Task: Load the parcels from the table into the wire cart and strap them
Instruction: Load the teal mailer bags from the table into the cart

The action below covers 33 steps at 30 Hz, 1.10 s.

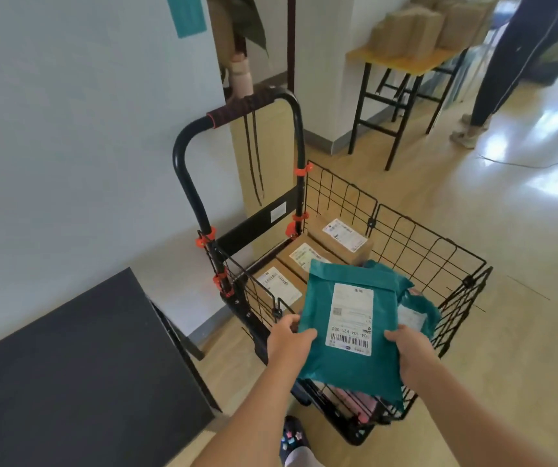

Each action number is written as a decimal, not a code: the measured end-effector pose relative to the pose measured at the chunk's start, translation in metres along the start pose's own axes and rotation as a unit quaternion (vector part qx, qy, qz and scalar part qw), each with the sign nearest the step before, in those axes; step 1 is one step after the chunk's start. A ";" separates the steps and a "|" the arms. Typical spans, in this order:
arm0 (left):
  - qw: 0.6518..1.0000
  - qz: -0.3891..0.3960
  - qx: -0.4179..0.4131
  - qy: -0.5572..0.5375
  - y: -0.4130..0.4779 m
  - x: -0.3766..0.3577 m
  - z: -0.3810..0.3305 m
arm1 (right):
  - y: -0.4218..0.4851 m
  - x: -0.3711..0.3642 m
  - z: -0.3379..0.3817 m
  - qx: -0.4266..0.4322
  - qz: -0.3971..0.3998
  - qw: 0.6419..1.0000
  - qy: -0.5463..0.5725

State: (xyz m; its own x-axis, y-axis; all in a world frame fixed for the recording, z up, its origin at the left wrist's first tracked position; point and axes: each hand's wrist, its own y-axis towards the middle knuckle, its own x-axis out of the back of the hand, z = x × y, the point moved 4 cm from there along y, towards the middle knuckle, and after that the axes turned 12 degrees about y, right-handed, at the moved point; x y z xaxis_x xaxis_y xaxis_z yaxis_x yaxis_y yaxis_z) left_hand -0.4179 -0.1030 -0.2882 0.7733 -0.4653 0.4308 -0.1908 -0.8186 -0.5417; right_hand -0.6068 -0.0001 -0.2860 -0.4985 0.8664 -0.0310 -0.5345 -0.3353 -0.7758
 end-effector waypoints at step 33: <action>0.912 -0.203 0.302 -0.189 0.234 -0.063 0.009 | 0.242 -0.150 0.058 0.062 0.152 0.892 -0.421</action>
State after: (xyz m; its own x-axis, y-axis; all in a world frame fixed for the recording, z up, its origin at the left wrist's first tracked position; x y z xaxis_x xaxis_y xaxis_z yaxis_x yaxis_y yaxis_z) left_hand -0.5064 -0.2624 -0.4486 0.8813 0.0771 0.4662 0.4368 -0.5094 -0.7415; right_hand -0.7014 -0.2330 -0.4324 -0.9414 0.1611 0.2962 -0.3324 -0.5905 -0.7354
